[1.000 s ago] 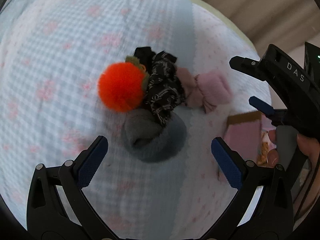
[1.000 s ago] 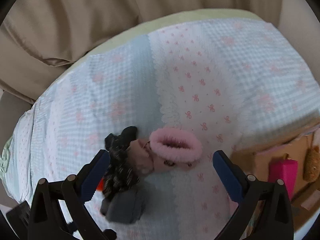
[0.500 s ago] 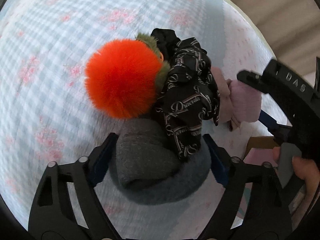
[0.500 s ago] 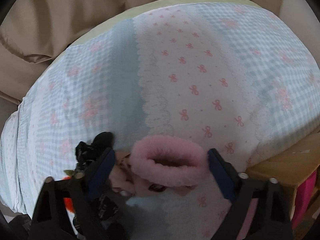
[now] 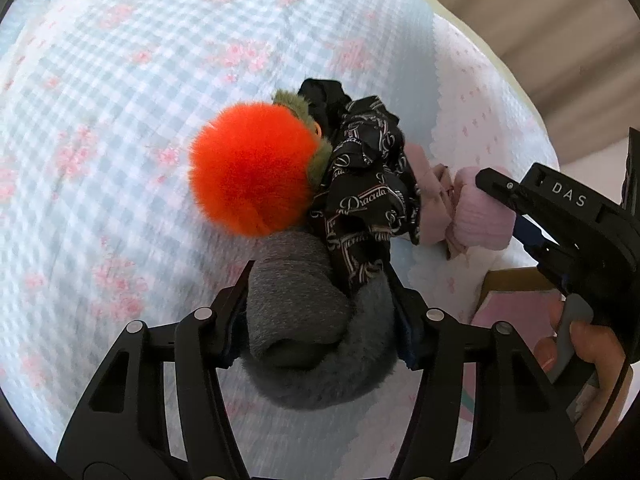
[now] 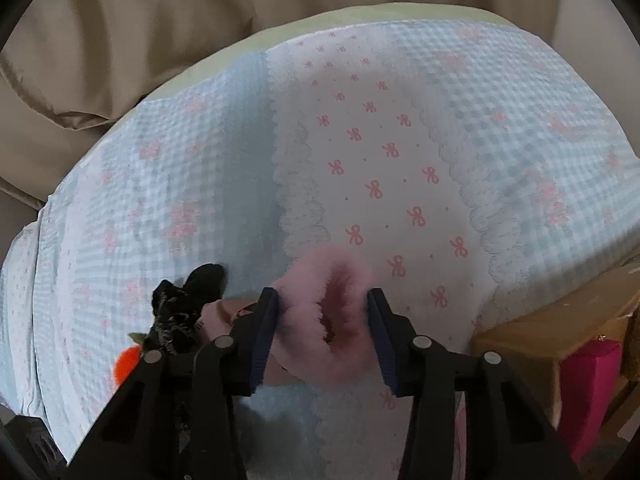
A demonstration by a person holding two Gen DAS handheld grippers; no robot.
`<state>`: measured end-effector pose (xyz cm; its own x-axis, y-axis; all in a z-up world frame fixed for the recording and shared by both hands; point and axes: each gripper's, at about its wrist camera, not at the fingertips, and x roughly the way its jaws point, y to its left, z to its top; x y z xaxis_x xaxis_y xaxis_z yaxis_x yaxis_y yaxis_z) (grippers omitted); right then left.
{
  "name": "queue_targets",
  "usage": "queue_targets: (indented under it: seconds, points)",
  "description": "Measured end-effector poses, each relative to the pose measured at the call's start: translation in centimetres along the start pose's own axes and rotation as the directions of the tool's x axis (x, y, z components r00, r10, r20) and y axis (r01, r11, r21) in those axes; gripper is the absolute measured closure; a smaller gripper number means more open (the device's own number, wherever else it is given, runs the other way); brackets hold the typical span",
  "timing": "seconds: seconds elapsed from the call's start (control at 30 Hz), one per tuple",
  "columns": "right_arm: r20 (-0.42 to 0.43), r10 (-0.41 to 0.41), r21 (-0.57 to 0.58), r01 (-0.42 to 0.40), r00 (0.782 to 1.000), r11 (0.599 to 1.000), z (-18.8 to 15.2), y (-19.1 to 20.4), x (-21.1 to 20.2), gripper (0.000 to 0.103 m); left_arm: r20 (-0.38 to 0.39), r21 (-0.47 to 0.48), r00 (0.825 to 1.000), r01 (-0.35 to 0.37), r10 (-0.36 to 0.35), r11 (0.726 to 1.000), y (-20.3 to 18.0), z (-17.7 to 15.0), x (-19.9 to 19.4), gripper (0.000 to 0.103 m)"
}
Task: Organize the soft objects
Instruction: 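Grasp the grey fuzzy hat with the left tool while the right tool grasps the pink cuff, then lift the grey hat and pink cuff and carry both over the box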
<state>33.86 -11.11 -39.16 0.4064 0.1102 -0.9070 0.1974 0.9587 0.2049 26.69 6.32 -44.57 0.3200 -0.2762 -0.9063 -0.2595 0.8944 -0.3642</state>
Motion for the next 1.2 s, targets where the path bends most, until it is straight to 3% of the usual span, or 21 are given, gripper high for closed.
queue_targets:
  seconds: [0.23, 0.5, 0.93, 1.2]
  points:
    - [0.030, 0.033, -0.029, -0.033, 0.999, 0.999, -0.5, 0.8, -2.7, 0.069, 0.026, 0.023, 1.000, 0.011, -0.011, 1.000, -0.3, -0.3, -3.4, 0.049]
    - [0.091, 0.066, -0.062, -0.060, 0.994, 0.996, -1.4, 2.1, -8.4, 0.069, 0.099, 0.058, 0.994, 0.038, -0.044, 0.998, -1.7, -1.3, -9.9, 0.049]
    - [0.195, 0.107, -0.181, -0.071, 0.975, 0.981, -4.8, 3.5, -23.3, 0.069, 0.223, 0.192, 0.972, 0.034, -0.078, 0.981, -5.5, -2.0, -24.0, 0.049]
    - [0.235, 0.137, -0.264, -0.073, 0.962, 0.962, -7.3, 2.1, -32.0, 0.069, 0.294, 0.269, 0.952, 0.002, -0.084, 0.963, -9.8, -5.2, -30.3, 0.049]
